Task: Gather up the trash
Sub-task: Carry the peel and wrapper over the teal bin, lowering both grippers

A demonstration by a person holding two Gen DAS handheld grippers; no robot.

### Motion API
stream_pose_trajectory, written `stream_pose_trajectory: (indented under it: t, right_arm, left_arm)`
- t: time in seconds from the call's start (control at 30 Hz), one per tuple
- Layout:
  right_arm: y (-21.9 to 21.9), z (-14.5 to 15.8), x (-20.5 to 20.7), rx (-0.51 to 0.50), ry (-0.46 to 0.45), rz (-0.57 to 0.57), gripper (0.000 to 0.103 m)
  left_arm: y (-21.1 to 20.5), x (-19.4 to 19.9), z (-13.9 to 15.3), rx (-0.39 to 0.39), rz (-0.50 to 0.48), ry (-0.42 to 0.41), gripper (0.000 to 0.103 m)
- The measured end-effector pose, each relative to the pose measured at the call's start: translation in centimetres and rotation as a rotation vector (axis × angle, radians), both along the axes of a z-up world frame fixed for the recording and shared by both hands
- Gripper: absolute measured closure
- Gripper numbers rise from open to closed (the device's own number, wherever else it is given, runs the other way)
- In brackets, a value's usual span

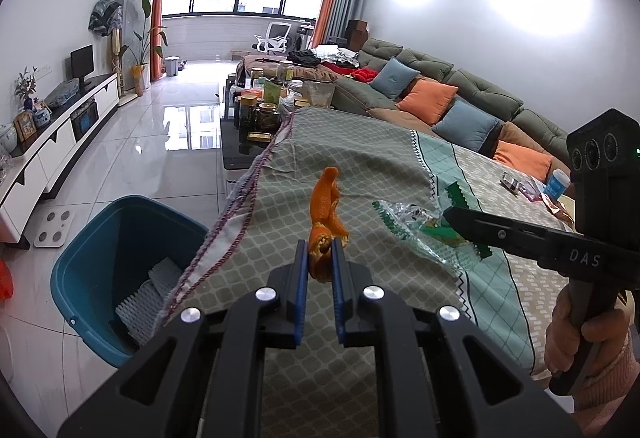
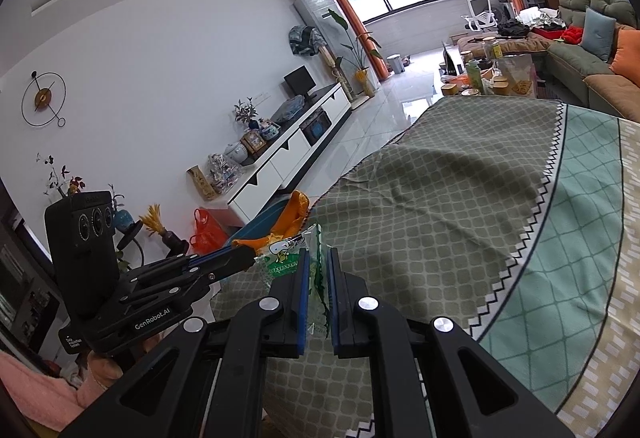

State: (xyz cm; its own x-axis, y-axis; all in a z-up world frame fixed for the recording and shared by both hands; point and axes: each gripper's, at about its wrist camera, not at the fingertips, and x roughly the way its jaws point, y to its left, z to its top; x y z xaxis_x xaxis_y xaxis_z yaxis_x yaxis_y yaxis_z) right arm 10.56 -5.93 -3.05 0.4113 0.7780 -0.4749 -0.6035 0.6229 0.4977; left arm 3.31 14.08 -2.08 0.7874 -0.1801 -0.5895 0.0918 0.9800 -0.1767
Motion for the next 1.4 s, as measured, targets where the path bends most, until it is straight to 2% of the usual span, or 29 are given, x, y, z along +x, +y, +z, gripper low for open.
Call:
stream_pose_trajectory:
  t: [1.4]
  right_arm:
    - [4.3, 0.4, 1.2, -0.005, 0.006, 0.080, 0.094]
  left_arm:
    - [3.2, -1.0, 0.3, -0.018, 0.099, -0.009, 0.091]
